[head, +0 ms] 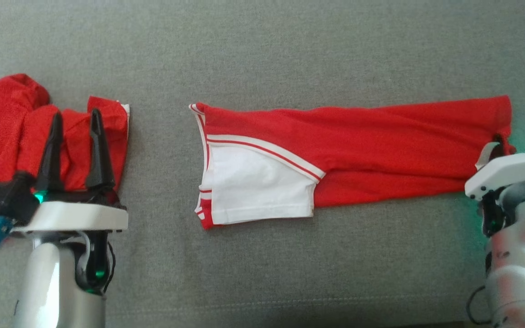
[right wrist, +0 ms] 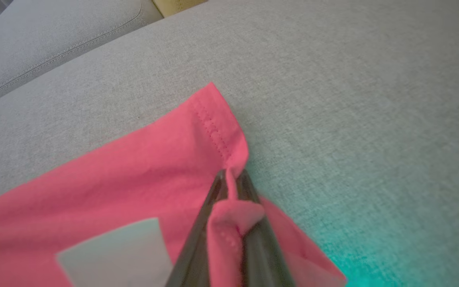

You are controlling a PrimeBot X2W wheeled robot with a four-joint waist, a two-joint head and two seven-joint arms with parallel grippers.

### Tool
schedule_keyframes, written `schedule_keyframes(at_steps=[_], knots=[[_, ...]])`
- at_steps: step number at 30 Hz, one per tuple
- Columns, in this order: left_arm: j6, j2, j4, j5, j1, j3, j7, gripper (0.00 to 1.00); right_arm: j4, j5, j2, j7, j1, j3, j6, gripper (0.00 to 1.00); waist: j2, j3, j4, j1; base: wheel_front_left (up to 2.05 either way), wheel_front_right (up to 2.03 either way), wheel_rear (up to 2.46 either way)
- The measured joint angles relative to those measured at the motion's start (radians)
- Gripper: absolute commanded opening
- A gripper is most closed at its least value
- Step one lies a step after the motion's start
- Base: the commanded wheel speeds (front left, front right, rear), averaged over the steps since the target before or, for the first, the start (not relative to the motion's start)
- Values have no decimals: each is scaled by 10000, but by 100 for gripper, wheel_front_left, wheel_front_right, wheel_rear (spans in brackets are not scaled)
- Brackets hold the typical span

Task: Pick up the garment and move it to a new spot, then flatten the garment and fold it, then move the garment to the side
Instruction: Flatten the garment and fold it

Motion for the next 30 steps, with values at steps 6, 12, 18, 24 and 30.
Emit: schedule_keyframes(at_steps=[6, 12, 18, 24, 30], knots=[[0, -6, 8, -67, 42, -2, 0, 100, 0, -646, -128, 36, 84, -727, 2, 0, 0, -365, -39, 0, 0, 0, 0], [0, -6, 15, -238, 76, 15, 0, 100, -1076, -2510, -359, 134, 267, -2499, 0, 0, 0, -641, 12, 0, 0, 0, 0], [19, -6, 10, -499, 245, -17, 0, 100, -1438, -3321, 6, 257, 248, -2922, 0, 0, 0, -871, 80, 0, 0, 0, 0], [192, -6, 54, -740, 536, -54, 0, 100, -1398, -3302, 109, 242, 221, -2092, 0, 0, 0, -1331, 123, 0, 0, 0, 0], [372, -6, 86, -909, 918, -132, 0, 100, -529, -1544, 119, 203, 12, 334, 0, 0, 0, -1986, 181, 0, 0, 0, 0]])
